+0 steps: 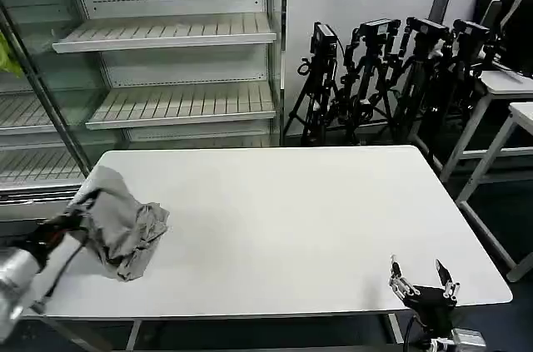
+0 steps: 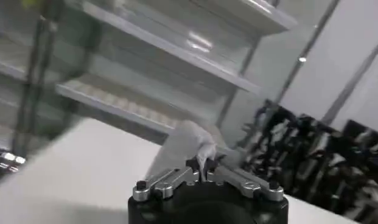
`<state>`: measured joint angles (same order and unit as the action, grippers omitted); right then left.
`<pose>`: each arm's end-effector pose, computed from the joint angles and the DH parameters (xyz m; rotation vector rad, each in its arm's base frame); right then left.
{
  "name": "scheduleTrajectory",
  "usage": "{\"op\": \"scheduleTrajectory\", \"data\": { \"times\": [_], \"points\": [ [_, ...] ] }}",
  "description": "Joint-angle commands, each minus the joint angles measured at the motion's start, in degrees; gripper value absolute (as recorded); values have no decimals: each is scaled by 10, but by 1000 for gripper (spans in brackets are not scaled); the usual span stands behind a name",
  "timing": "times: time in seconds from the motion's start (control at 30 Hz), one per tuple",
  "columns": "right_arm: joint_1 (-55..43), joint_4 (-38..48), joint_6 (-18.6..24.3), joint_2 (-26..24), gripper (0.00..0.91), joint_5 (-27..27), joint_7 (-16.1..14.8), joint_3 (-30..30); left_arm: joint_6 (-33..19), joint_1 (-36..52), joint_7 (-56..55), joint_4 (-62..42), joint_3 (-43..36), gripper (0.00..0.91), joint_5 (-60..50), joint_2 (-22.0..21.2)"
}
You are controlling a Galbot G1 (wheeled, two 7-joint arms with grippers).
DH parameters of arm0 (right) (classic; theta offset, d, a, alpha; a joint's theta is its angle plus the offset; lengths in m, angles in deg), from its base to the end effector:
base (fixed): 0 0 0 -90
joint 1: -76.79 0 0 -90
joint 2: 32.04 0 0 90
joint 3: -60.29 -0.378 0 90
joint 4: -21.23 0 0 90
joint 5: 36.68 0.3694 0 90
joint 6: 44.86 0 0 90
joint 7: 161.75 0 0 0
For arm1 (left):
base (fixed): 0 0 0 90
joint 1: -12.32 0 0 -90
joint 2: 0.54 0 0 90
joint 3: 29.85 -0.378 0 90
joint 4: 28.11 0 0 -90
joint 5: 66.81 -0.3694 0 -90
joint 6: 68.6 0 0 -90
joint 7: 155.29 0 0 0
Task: Fold and organize the clothes.
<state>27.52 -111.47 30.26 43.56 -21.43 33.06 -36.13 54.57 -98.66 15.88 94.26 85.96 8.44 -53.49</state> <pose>0.1288 -0.0611 -0.2639 -0.2463 -2.9107 0.0527 0.2401 0.2170 -0.1585 -0.1676 -2.7883 0.6514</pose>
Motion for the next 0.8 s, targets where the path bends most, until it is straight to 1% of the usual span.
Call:
{"op": "scheduleTrajectory", "data": {
  "times": [0.03, 0.23, 0.43, 0.8],
  "points": [
    [30, -15, 11, 4, 907, -21, 0, 0, -1, 114, -104, 32, -283, 0, -22, -176],
    [31, -13, 10, 13, 907, -23, 0, -5, -1, 172, -111, -29, -378, 0, -55, -245],
    [27, -4, 9, 23, 907, -26, 0, -5, -2, 208, -106, -101, -460, 0, -93, -291],
    [24, 3, 9, 26, 907, -26, 0, -12, -26, 270, -101, -210, -522, 0, -153, -368]
  ]
}}
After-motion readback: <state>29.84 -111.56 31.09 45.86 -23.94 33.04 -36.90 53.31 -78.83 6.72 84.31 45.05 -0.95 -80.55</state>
